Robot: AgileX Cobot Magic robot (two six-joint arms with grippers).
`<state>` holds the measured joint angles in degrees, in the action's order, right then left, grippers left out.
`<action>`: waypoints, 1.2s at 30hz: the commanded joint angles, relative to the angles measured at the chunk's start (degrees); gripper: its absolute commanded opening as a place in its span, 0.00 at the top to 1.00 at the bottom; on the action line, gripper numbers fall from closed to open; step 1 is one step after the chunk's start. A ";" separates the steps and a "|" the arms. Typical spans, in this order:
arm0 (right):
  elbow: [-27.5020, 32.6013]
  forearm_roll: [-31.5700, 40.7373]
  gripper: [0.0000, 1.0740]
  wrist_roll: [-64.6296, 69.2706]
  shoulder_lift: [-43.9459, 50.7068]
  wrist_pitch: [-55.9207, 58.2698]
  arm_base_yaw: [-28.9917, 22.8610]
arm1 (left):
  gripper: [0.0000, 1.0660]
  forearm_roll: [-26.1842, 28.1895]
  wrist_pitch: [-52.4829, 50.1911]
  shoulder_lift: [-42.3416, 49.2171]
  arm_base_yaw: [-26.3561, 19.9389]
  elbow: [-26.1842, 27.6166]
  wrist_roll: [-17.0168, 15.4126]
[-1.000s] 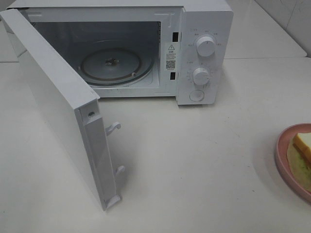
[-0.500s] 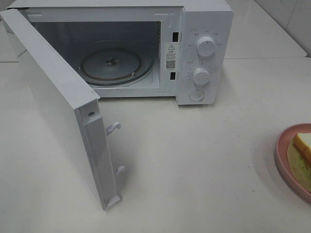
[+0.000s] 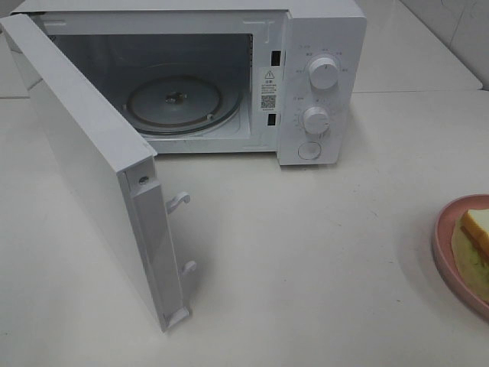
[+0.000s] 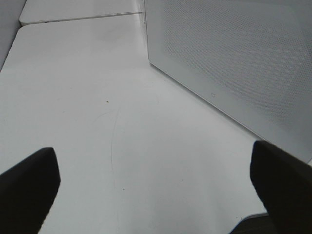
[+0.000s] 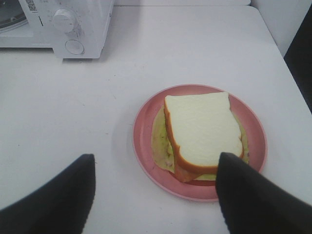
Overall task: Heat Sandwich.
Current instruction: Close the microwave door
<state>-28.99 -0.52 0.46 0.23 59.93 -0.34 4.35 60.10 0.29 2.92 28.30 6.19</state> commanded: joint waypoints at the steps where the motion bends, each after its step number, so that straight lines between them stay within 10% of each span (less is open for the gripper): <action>1: 0.17 0.00 0.40 -0.11 1.55 -0.46 0.34 | 0.06 0.29 -0.69 0.86 -0.17 -0.11 -0.46; 25: 0.17 0.00 0.48 -0.11 1.55 -0.46 0.34 | 0.06 2.98 -1.20 0.17 -0.17 0.34 -0.52; 36: 0.17 0.00 0.48 -0.11 1.55 -0.46 0.34 | 0.16 0.74 -16.56 -12.49 -0.17 -0.17 1.89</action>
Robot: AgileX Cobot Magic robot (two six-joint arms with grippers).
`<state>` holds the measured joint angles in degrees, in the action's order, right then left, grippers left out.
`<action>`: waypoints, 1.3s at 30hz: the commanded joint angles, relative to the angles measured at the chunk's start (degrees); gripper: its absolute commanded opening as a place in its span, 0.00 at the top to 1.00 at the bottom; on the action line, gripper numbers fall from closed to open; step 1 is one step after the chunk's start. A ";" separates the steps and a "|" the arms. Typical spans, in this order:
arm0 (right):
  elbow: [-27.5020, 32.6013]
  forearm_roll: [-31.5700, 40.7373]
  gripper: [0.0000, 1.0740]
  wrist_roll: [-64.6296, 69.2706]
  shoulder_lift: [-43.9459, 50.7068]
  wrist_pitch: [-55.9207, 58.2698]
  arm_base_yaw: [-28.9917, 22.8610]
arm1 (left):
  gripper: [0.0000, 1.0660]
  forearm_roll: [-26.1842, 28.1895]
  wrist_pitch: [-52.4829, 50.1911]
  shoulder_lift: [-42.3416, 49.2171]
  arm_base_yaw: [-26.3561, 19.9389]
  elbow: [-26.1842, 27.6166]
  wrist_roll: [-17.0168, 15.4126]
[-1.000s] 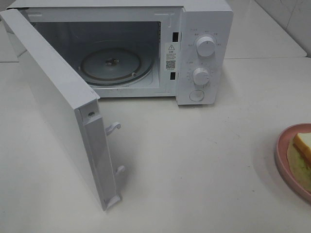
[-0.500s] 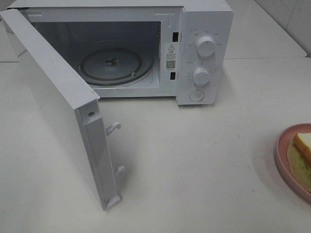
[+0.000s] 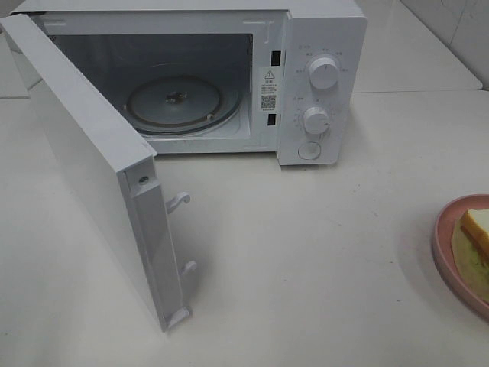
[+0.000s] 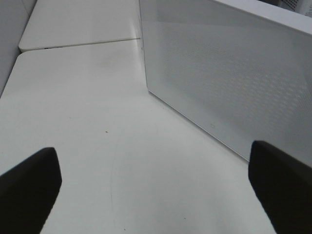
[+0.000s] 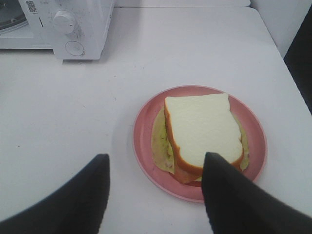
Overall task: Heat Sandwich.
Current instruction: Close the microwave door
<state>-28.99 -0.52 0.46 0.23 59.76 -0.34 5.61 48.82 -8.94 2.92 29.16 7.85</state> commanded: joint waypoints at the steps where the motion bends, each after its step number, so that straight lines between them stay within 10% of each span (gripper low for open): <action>1: 0.17 0.00 0.48 -0.11 1.55 -0.29 0.34 | 0.20 -0.57 -6.93 -4.93 -0.17 -1.60 0.23; 12: 0.17 0.00 0.48 -0.11 1.55 -0.29 0.34 | 1.00 -0.40 -32.37 -16.79 -0.17 -11.86 0.74; 20: 0.17 0.00 0.48 -0.11 1.55 -0.29 0.34 | 1.00 -0.46 -58.16 -26.07 -0.17 -20.23 1.66; 39: 0.17 0.00 0.48 -0.11 1.55 -0.29 0.34 | 1.00 -5.61 -81.07 -54.37 13.75 -17.19 1.32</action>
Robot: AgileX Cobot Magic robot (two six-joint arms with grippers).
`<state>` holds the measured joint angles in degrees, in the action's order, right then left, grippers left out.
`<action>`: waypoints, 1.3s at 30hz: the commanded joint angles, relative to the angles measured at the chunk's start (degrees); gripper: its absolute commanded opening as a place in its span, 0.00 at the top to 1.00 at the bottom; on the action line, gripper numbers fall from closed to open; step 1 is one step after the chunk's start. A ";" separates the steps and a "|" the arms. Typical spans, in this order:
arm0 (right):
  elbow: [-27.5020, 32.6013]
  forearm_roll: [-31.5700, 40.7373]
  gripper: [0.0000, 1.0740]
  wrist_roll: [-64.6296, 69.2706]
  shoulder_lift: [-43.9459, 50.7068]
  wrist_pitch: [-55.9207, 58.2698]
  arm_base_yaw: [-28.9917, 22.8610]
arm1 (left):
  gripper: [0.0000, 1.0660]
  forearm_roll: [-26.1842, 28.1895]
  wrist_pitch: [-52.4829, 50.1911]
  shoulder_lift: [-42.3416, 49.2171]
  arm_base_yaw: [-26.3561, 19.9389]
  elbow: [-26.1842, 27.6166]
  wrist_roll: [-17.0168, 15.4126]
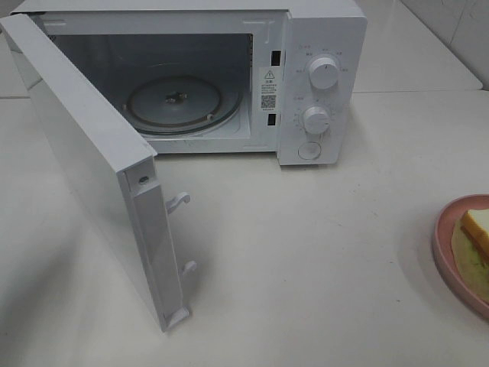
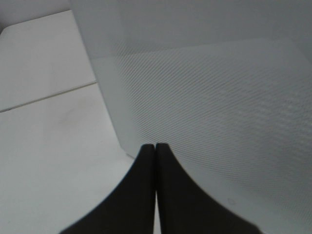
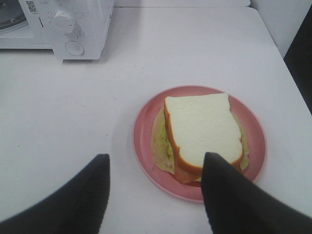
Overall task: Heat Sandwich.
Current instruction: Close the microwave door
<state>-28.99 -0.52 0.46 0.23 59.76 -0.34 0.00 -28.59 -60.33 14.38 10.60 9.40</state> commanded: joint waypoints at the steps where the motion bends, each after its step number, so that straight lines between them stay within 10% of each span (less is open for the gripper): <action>1: 0.17 0.00 0.48 -0.11 1.55 -0.29 0.34 | 1.00 0.00 -5.96 -6.36 3.95 2.18 -0.23; 15: 0.17 0.00 0.48 -0.11 1.55 -0.29 0.34 | 1.00 3.44 -18.74 -26.81 15.07 11.34 0.00; 39: 0.17 0.00 0.48 -0.11 1.55 -0.29 0.34 | 1.00 11.86 -20.34 -46.47 21.03 33.06 0.00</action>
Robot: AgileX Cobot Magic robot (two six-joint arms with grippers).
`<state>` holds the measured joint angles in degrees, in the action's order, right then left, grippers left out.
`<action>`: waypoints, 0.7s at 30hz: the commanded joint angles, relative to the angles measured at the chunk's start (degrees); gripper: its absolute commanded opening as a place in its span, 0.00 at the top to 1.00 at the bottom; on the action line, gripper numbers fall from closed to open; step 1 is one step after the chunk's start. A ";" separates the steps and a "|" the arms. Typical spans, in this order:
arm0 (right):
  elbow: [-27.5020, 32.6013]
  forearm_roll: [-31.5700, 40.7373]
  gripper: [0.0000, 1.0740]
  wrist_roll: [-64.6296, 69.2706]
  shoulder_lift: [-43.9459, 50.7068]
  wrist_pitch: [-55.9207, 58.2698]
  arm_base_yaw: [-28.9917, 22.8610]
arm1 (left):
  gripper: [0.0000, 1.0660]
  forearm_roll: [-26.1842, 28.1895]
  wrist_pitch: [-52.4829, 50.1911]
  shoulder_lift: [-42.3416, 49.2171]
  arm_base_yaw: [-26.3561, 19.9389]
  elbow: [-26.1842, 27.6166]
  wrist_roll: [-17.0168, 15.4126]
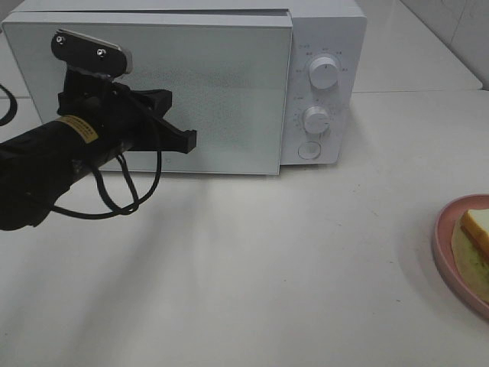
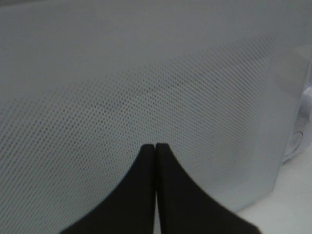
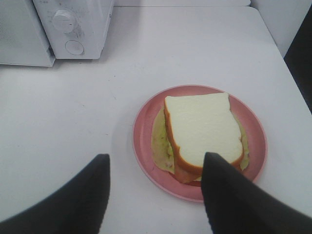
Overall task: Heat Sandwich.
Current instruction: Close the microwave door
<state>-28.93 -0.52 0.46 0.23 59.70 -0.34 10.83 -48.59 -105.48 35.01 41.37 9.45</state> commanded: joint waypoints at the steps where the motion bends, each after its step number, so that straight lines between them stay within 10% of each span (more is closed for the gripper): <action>1: 0.11 0.00 0.48 -0.11 1.55 -0.23 0.34 | 1.00 1.32 -0.06 -1.72 0.40 3.27 -0.06; 21: 0.11 0.00 0.48 -0.11 1.55 -0.23 0.34 | 1.00 4.24 4.98 -10.31 0.40 18.96 0.52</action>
<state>-28.93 -0.52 0.46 0.23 59.70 -0.23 10.31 -41.71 -115.16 36.33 57.81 9.74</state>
